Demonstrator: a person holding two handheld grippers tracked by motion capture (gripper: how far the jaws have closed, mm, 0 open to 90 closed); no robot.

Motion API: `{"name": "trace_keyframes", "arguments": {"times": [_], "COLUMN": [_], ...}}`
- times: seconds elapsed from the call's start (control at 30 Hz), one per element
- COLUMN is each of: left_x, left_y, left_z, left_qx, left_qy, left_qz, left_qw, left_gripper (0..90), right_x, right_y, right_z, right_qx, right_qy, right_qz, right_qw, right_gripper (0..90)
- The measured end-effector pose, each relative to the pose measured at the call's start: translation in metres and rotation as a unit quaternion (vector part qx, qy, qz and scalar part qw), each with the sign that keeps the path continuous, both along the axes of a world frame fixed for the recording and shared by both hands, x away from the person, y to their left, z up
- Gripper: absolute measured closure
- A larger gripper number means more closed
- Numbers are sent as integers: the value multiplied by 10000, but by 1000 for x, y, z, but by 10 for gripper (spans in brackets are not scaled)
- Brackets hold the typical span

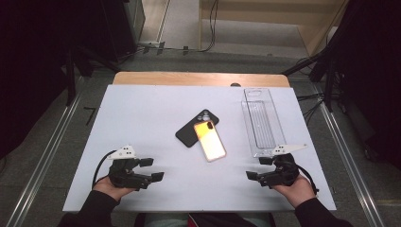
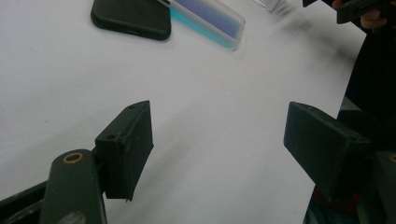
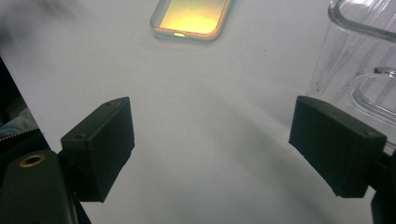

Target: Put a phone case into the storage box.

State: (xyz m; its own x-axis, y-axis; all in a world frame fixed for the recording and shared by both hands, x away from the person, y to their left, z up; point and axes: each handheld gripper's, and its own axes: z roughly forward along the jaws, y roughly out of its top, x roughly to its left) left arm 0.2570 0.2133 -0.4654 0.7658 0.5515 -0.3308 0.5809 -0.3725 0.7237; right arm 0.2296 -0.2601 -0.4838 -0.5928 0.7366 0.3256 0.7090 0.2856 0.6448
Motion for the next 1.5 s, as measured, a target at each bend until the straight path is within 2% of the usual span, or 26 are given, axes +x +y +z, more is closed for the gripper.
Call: {"name": "trace_keyframes", "arguments": {"times": [0.1,0.37,0.5,0.63,0.77,0.87,1.0,1.13,1.27,1.5], "left_x": [1,-4,-2,-1,-1,-2,-2,-1,1,4], "left_y": [2,5,5,4,4,6,7,8,6,5], "left_z": [1,2,2,0,0,0,2,3,1,0], "left_qx": [-49,-13,13,-9,6,-19,-82,-139,-60,-39], "left_qy": [69,31,28,84,64,64,122,73,41,29], "left_qz": [12,97,80,53,23,21,66,109,129,133], "left_qw": [10000,9999,10000,10000,10000,10000,9999,9998,9999,9999], "left_gripper": [246,247,246,247,247,247,247,247,247,248], "right_x": [0,3,3,4,3,3,6,6,6,8], "right_y": [0,2,2,2,3,5,6,6,6,5], "right_z": [0,0,1,0,0,2,2,1,1,1], "right_qx": [9,17,40,1,66,46,56,52,91,82], "right_qy": [40,58,15,61,103,31,39,95,108,112], "right_qz": [-13,79,93,90,95,110,114,127,130,96], "right_qw": [10000,10000,9999,9999,9999,9999,9999,9999,9998,9999], "right_gripper": [122,122,122,122,122,122,122,122,122,123]}}
